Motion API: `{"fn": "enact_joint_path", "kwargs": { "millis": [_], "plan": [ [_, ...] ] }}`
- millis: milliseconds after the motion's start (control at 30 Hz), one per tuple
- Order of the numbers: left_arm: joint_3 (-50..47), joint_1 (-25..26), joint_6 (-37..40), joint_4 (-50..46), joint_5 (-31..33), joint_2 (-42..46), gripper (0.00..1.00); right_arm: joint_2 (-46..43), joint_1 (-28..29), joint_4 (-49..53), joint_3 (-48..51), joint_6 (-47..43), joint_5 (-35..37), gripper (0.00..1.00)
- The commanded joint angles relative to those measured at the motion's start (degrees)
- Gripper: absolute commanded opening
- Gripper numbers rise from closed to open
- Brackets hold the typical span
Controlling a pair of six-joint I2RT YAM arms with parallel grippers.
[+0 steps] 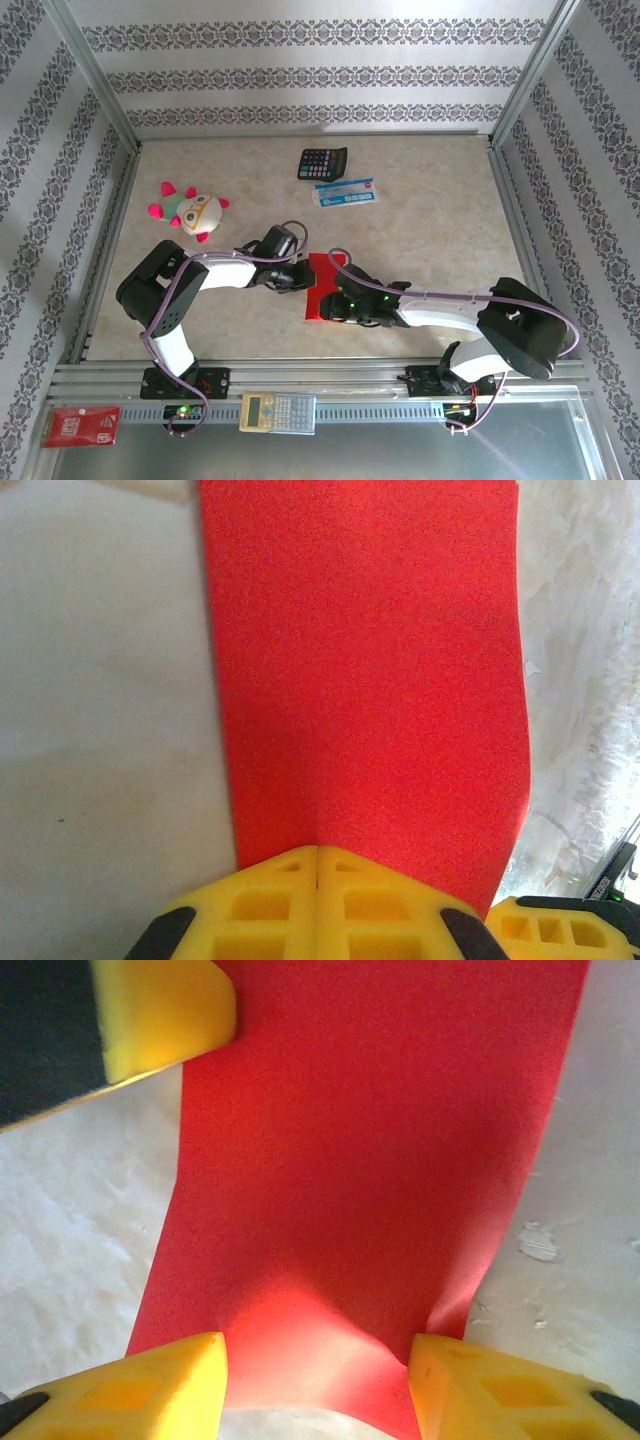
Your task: Fold a paper plane with a square sheet of paper (pick it up from the middle)
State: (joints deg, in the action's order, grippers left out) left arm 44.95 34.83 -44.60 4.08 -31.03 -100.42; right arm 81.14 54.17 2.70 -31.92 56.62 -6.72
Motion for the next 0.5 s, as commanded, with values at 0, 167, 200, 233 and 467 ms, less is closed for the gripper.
{"fn": "enact_joint_path", "kwargs": {
  "millis": [0,167,200,233,467],
  "plan": [
    [-2.13,0.59,0.56,-5.42,2.54,-2.5,0.07,0.95,0.58,0.43,-0.59,-1.64,0.4,0.53],
    [-2.14,0.59,0.68,-5.83,2.73,-2.24,0.07,0.34,0.58,-0.28,-1.11,-2.58,0.09,0.54],
    [-2.22,0.59,0.66,-5.83,2.74,-2.14,0.07,0.23,0.58,-0.33,-1.12,-2.71,0.04,0.54],
    [-2.3,0.59,0.66,-5.89,2.73,-2.15,0.07,0.24,0.57,-0.41,-1.21,-2.74,0.04,0.54],
    [-2.3,0.6,0.7,-6.09,2.73,-2.0,0.07,-0.5,0.49,-0.59,-1.54,-3.44,0.04,0.55]
  ]
}}
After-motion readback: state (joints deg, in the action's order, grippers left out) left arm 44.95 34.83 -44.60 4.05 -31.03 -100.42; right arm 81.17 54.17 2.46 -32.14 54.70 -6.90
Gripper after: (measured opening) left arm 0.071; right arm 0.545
